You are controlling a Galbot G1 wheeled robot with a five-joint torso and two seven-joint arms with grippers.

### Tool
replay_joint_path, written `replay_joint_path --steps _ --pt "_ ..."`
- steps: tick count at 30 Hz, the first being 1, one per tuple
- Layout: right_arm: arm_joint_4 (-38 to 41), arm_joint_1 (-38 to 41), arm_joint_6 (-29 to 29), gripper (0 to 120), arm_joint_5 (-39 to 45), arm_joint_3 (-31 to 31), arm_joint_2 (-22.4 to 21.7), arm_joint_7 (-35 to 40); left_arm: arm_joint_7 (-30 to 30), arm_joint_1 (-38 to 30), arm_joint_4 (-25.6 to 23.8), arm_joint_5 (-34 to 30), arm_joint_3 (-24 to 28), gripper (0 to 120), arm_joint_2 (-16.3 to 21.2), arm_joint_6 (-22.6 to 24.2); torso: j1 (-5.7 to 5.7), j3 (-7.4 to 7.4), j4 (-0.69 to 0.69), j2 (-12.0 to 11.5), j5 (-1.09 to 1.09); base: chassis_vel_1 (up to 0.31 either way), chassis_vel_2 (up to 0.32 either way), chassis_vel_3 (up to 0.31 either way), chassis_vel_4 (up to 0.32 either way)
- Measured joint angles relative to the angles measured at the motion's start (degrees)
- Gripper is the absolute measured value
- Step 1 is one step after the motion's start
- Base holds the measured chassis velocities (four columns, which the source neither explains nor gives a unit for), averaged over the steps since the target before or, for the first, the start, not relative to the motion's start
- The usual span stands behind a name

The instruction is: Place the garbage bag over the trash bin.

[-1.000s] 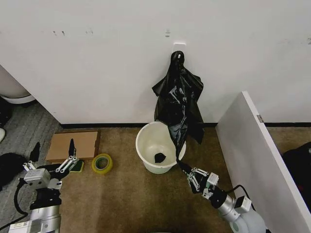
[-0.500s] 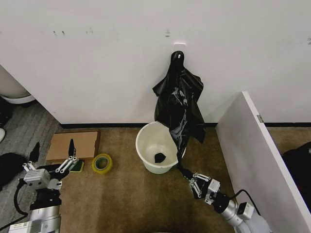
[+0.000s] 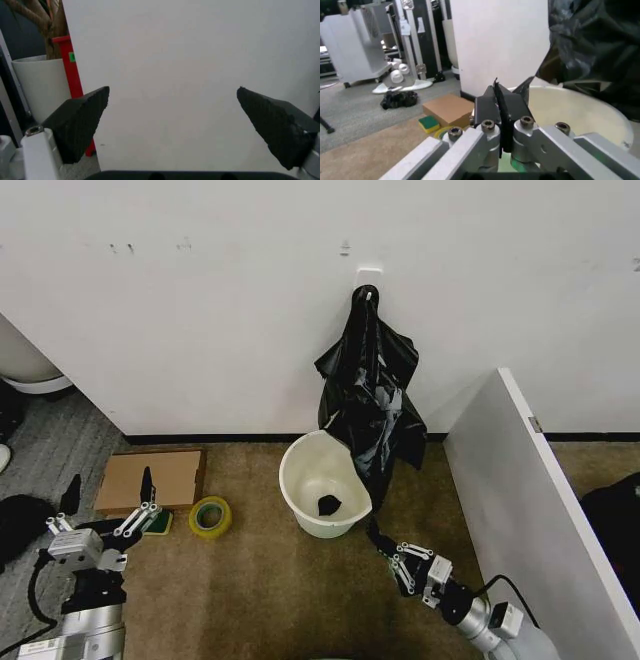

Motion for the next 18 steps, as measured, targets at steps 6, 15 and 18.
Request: replay_joint_path --steps 6,15,18 --pt "2.0 2.5 -2.7 0 0.7 -1.6 1.4 5.2 -0.2 0.1 -1.1 -0.7 0.8 100 1.1 0.6 0.0 0.0 0.0 0.0 0.0 0.0 0.0 0.0 0.0" --pt "5.7 5.7 -8.3 0 3.4 -3.5 3.2 12.3 -0.7 1.6 -5.9 -7.0 2.2 100 8.4 4.0 0.0 0.0 0.0 0.0 -0.01 0.0 0.0 0.0 0.0" --pt "6.3 6.2 -9.3 0 3.9 -3.7 3.5 13.2 -0.9 2.0 -7.4 -9.2 2.4 100 11.5 5.3 0.0 0.0 0.02 0.0 -0.02 0.0 0.0 0.0 0.0"
